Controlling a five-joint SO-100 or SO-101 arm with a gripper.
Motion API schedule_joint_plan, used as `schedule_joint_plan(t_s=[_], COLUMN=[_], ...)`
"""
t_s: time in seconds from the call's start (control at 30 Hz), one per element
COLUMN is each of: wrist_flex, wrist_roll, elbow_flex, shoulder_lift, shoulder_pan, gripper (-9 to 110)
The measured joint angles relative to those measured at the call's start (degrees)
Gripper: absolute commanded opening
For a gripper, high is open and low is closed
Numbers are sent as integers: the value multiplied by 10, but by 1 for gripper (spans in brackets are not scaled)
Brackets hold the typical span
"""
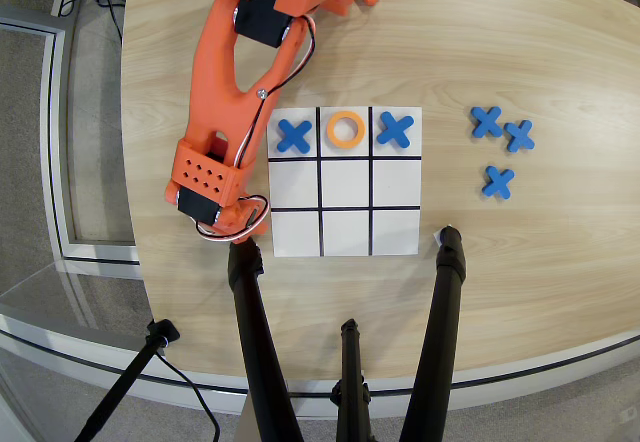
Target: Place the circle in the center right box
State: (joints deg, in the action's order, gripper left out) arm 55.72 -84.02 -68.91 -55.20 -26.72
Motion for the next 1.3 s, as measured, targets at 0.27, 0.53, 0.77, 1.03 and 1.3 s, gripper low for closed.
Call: schedule_joint_plan(t_s=[0.27,0.53,0.77,1.03,1.3], wrist_flex=[-4,-9,8,39,40], wrist_roll=[2,13,36,64,67], elbow_flex=[6,10,11,16,15], shoulder_lift=[18,24,24,24,23], shoulder_pan=[-8,-8,9,33,38], gripper=[24,19,18,15,0])
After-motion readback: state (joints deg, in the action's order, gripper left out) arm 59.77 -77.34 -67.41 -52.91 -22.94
